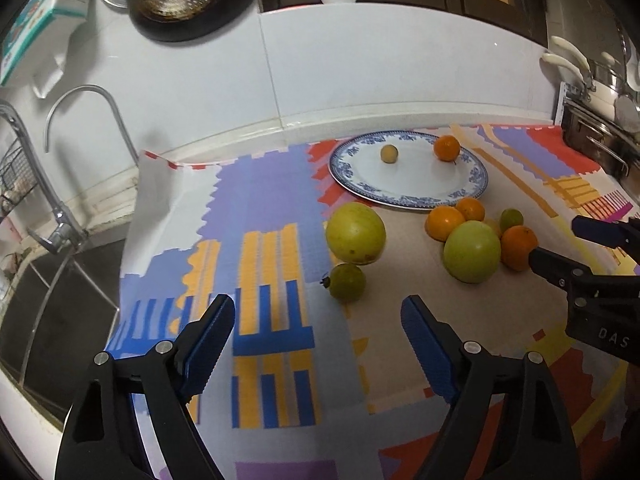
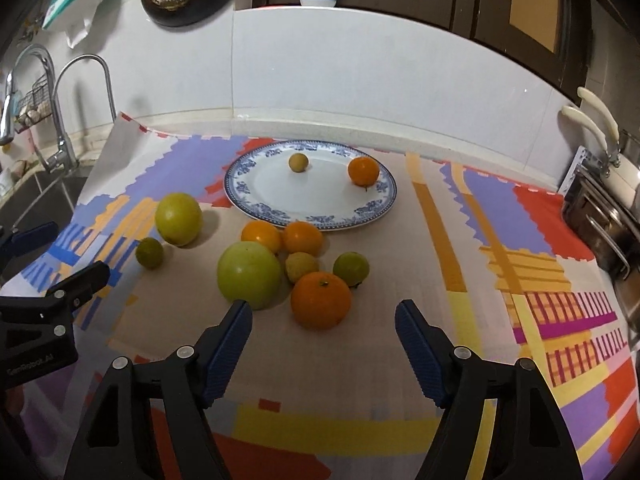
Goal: Organize fruits
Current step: 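Withdraw both tools from the plate back toward the fruit cluster, then grasp the small green lime with the left tool while the right tool grips the large orange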
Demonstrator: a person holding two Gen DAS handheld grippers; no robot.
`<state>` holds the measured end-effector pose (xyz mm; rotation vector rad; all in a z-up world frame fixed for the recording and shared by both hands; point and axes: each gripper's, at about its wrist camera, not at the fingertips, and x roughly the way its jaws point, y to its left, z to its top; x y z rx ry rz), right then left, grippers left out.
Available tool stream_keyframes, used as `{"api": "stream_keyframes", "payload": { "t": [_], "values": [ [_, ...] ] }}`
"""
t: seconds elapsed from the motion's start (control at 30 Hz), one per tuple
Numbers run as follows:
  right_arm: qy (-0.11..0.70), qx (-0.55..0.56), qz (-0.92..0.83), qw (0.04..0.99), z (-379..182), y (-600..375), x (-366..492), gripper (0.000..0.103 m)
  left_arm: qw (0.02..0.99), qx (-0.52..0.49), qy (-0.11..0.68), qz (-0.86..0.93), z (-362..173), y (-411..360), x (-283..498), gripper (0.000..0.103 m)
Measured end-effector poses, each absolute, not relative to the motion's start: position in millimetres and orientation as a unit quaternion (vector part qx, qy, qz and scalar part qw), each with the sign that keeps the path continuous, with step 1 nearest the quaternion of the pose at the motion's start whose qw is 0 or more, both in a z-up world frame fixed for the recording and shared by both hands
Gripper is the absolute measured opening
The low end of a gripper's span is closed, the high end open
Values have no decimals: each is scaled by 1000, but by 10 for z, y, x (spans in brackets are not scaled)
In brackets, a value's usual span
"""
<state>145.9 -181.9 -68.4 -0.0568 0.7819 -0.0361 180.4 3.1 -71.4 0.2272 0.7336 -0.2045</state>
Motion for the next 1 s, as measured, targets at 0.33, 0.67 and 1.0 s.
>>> {"api": "stream_keyframes", "payload": {
  "t": [0.33,0.67,1.0],
  "values": [
    [416,-18,-6,909,-879,-1850,1675,60,910,112,383,-114,-906,-55,2071,69],
    [434,-11,-3,901,-973,-1884,1827,52,900,96,402,-138,-1020,-116,2262,48],
    [437,-4,3,899,-1007,-1894,1869,44,894,93,413,-147,-1082,-134,2307,35]
  ]
}}
